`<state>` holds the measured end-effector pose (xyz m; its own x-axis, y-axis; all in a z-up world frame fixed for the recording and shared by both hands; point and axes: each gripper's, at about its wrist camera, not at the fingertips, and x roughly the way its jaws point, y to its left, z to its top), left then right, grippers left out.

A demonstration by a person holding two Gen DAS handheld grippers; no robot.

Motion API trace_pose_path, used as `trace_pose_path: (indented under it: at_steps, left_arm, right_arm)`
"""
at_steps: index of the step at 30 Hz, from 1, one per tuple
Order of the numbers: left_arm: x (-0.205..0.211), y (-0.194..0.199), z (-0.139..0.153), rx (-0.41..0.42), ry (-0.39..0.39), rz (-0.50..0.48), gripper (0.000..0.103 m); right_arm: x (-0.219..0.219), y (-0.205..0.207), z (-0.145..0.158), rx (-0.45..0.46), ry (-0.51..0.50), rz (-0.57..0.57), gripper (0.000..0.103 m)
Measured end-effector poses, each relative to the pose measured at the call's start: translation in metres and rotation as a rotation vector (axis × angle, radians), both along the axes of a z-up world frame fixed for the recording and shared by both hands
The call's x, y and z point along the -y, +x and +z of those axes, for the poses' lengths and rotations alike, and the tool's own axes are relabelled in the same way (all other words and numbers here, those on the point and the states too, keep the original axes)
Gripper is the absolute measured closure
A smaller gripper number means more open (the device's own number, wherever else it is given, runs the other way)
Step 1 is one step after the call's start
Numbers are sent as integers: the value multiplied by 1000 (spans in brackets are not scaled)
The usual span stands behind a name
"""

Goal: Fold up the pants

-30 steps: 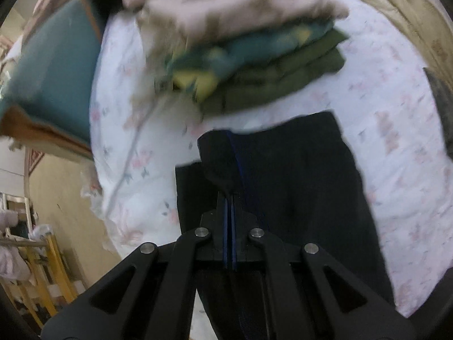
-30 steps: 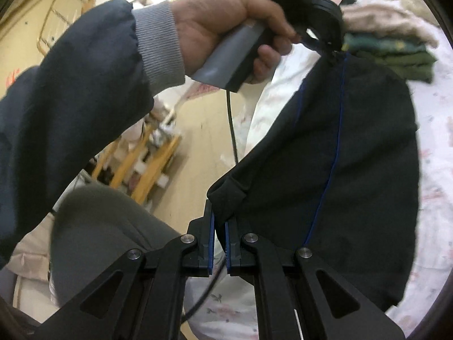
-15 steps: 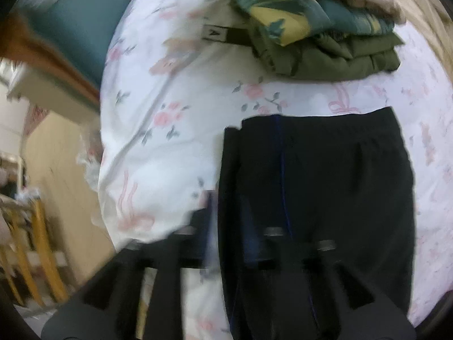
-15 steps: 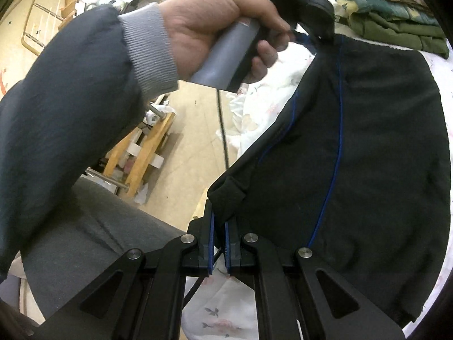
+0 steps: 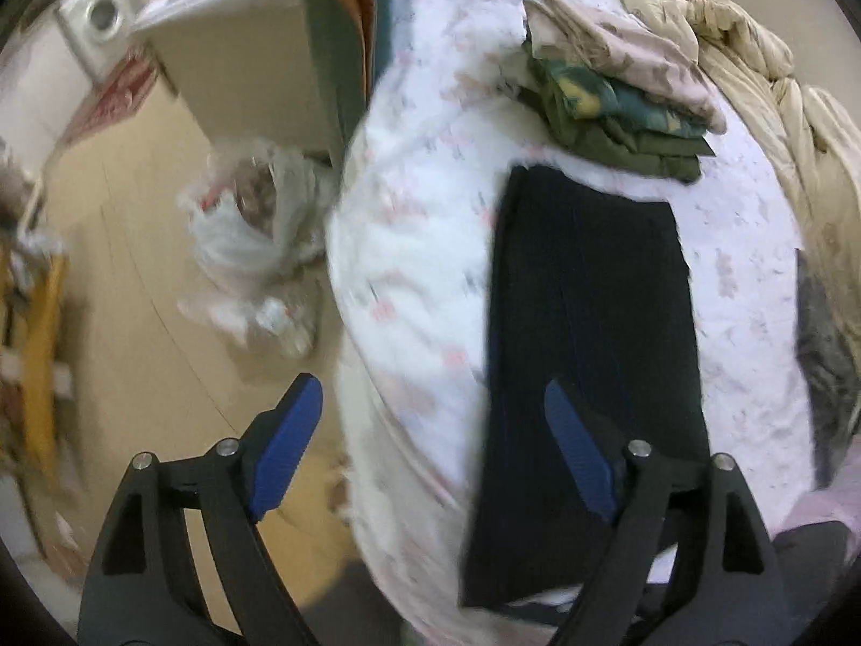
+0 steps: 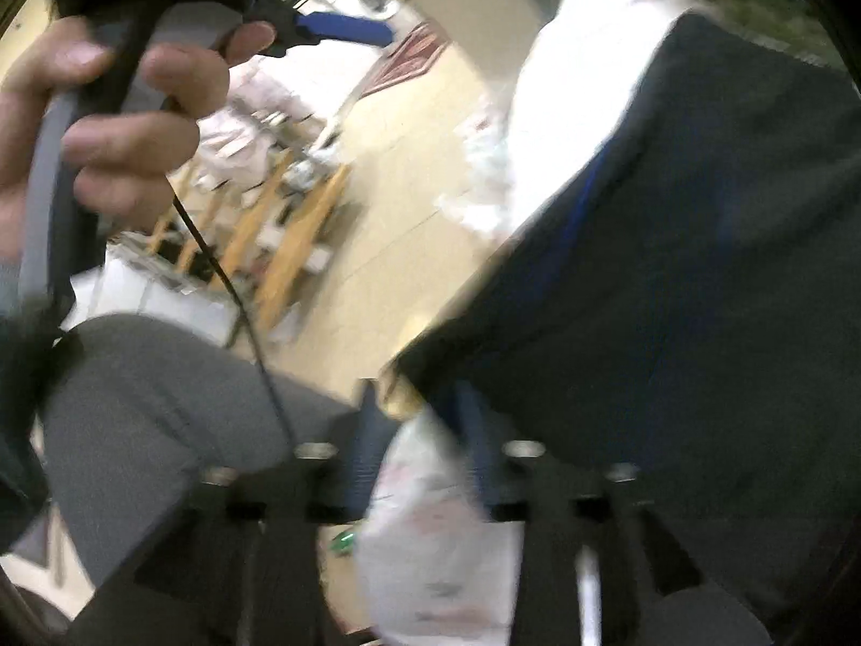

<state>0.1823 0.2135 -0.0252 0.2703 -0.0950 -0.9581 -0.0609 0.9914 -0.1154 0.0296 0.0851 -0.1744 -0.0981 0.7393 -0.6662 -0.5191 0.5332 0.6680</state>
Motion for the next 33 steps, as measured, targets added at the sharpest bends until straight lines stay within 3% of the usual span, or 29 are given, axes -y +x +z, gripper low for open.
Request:
trace_pose_path:
  at_steps: [2, 4, 8, 10, 14, 16, 17, 18, 20, 21, 25, 27, 28, 29, 30, 33]
  left_arm:
    - [10, -12, -14, -37, -36, 1, 20]
    - [20, -24, -31, -98, -22, -8, 21]
    - [40, -45, -60, -183, -34, -33, 21]
    - [46, -54, -69, -203, -16, -27, 28]
    - [54, -66, -88, -254, 23, -16, 32]
    - [60, -71, -99, -289, 6, -9, 52]
    - [62, -74, -101, -299, -17, -8, 55]
    - [67, -76, -100, -301, -9, -18, 55]
    - [76, -80, -97, -275, 30, -47, 58]
    - [79, -82, -98, -274, 47, -55, 68]
    - [88, -86, -87, -224, 106, -106, 94]
    - [95, -92, -77, -178, 134, -133, 99]
    - [97, -94, -73, -165, 132, -140, 100]
    - [97, -96, -69, -157, 120, -147, 100]
    - [96, -97, -64, -153, 89, -144, 101]
    - [93, -101, -41, -104, -21, -122, 101]
  right_arm:
    - [6, -14, 10, 55, -4, 11, 54]
    - [29, -19, 20, 87, -2, -33, 54]
    - [117, -4, 30, 75, 4, -254, 52]
    - [173, 9, 26, 57, -8, -395, 52]
    - [255, 30, -7, -36, -80, -620, 46]
    - [280, 33, -26, -131, -52, -702, 43]
    - [286, 35, -41, -196, -38, -731, 43]
    - [291, 36, -59, -269, -35, -744, 43]
    - [294, 31, -81, -378, 62, -740, 43]
    - [290, 30, -84, -395, 89, -720, 43]
    - [257, 29, -79, -382, 101, -573, 43]
    - [236, 30, -79, -344, 45, -525, 45]
    - [231, 35, -78, -330, 37, -512, 55]
    - [229, 33, -82, -311, 25, -499, 85]
    - [224, 33, -77, -295, 10, -479, 91]
    - [229, 28, -32, -167, 66, -466, 92]
